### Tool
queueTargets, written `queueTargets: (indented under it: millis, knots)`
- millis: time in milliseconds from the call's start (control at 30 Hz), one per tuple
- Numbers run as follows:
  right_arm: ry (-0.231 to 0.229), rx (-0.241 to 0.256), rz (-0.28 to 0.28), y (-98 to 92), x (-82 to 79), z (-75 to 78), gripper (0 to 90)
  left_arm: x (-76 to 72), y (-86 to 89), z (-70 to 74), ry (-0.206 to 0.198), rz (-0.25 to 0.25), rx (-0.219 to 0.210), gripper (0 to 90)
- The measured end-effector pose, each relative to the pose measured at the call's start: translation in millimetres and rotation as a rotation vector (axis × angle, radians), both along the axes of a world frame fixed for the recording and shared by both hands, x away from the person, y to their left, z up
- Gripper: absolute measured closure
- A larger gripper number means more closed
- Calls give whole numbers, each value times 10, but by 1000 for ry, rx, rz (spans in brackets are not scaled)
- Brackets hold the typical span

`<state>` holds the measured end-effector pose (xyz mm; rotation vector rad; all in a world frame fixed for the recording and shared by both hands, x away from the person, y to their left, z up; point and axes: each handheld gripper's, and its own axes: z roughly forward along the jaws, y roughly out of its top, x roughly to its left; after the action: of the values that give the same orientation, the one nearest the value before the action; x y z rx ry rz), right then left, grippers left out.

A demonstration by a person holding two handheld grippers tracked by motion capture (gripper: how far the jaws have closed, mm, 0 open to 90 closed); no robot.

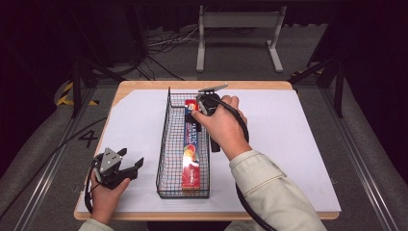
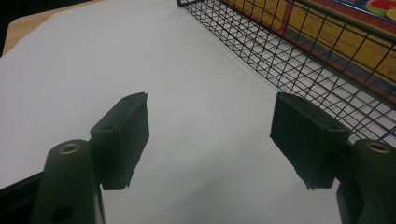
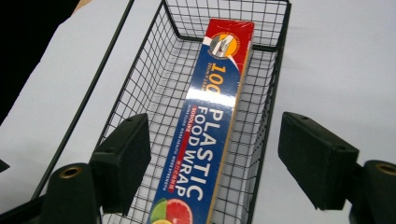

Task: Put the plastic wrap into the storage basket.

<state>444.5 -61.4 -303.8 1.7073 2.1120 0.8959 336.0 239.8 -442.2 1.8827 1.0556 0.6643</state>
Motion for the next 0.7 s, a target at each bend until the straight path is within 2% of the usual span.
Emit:
queueTargets:
  millis: [167, 233, 300, 567, 700]
  knots:
    - [-20, 16, 12, -174, -37, 59, 250, 9, 5, -4, 5, 1, -5, 283]
    - [-38, 7, 39, -259, -54, 69, 239, 6, 8, -1, 3, 2, -7, 283]
    - [-37, 18, 55, -359, -70, 75, 230, 3, 10, 1, 3, 6, -9, 283]
    - [-107, 30, 110, -783, -186, 109, 227, -11, 15, 13, 3, 5, -8, 283]
    - [-157, 41, 129, -1098, -253, 111, 215, -15, 23, 17, 0, 8, -10, 283]
